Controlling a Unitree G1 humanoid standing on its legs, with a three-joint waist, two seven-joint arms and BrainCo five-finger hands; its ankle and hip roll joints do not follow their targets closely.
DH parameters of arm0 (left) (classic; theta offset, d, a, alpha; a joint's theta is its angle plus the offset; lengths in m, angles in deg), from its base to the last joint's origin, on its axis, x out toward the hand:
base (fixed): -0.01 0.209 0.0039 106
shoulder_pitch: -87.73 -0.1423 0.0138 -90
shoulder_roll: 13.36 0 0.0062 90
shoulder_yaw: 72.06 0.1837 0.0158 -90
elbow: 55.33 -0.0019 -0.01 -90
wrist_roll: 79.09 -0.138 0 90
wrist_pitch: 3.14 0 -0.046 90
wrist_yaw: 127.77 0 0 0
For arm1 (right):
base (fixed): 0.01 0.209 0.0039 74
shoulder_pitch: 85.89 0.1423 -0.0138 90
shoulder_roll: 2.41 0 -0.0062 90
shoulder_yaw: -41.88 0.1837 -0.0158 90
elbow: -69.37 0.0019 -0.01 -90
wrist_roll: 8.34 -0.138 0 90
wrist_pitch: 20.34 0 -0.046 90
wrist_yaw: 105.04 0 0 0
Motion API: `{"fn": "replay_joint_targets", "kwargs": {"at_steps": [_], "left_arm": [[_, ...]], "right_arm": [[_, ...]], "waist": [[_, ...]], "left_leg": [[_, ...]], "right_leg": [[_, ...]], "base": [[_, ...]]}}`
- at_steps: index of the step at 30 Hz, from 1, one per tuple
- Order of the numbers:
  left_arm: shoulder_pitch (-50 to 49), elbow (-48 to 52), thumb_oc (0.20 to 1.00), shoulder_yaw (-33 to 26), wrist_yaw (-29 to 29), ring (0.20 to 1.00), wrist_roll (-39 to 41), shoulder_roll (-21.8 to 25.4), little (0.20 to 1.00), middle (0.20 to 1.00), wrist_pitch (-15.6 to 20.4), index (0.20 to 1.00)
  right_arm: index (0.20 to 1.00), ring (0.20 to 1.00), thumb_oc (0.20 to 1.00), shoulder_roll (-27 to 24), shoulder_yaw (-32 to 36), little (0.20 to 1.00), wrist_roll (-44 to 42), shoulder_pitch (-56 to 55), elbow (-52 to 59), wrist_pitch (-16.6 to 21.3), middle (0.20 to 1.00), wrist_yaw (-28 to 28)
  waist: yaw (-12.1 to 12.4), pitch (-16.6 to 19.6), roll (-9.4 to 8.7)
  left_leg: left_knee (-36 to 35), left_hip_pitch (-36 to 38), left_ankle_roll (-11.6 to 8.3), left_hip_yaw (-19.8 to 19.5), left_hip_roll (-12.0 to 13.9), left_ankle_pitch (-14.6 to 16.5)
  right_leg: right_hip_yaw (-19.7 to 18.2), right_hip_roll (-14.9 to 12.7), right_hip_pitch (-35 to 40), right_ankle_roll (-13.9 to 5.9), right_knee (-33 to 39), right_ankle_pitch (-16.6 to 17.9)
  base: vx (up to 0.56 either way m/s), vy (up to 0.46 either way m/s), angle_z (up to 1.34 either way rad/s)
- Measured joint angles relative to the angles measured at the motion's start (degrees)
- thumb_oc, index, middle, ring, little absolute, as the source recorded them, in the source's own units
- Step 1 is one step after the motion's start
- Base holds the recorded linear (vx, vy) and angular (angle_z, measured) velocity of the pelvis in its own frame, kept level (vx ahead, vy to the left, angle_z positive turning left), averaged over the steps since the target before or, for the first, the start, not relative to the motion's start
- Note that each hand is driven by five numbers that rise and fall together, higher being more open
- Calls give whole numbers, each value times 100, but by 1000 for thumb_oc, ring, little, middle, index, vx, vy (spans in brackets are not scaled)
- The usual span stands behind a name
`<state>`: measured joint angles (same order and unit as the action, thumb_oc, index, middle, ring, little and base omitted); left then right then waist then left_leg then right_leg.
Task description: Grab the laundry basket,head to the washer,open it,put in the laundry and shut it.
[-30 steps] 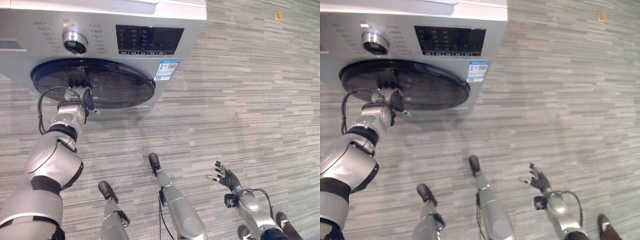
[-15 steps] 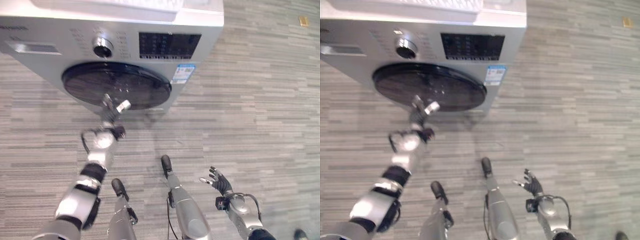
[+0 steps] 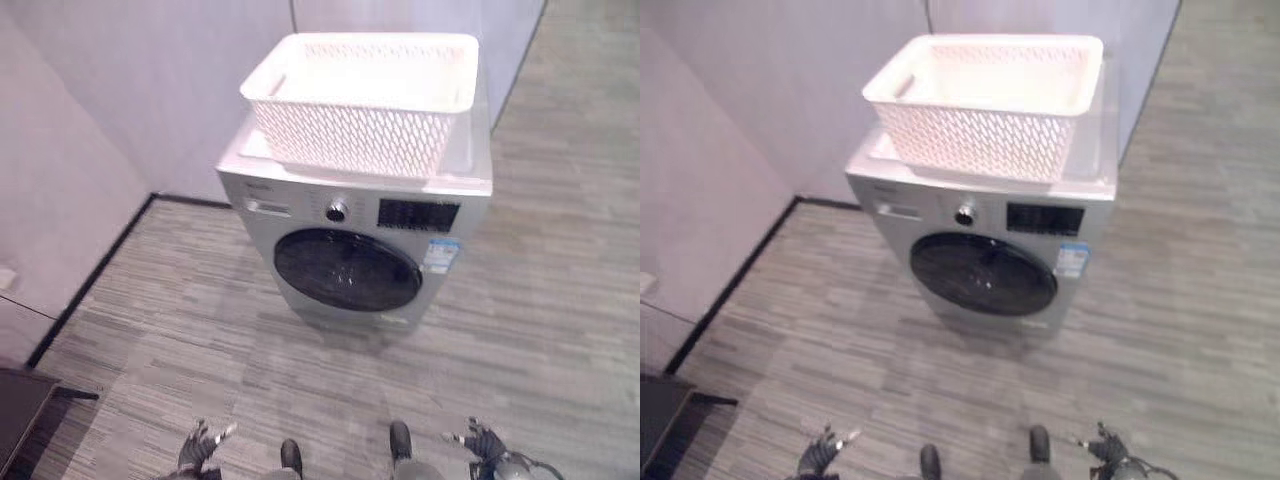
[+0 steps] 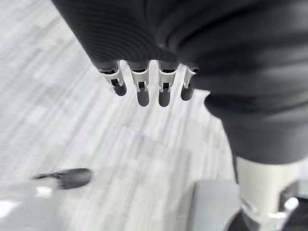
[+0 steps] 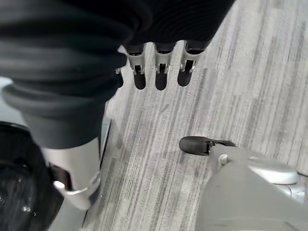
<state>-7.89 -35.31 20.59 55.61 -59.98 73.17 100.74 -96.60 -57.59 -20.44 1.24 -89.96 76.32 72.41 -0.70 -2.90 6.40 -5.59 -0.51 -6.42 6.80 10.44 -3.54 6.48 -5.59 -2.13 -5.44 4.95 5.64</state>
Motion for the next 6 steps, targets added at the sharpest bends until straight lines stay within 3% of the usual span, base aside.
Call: {"fn": "replay_joint_targets", "kwargs": {"at_steps": [4,6], "left_arm": [[-243,-314,1000,-656,-31,1000,130,-46,1000,1000,-199,1000],[-371,-312,1000,-683,-87,1000,285,-70,1000,1000,-216,1000]], "right_arm": [[1000,1000,1000,150,225,1000,174,-364,-220,-109,1000,-74],[1000,1000,1000,196,214,1000,188,-484,-243,-183,1000,-91]], "waist": [[176,246,-70],[221,306,-96]], "left_leg": [[-1,218,70,-178,-8,6],[-1,305,97,-218,-27,27]], "right_leg": [[215,-20,331,-3,-66,-143],[234,-39,439,-18,-57,-165]], "base": [[51,-33,29],[0,-23,10]]}}
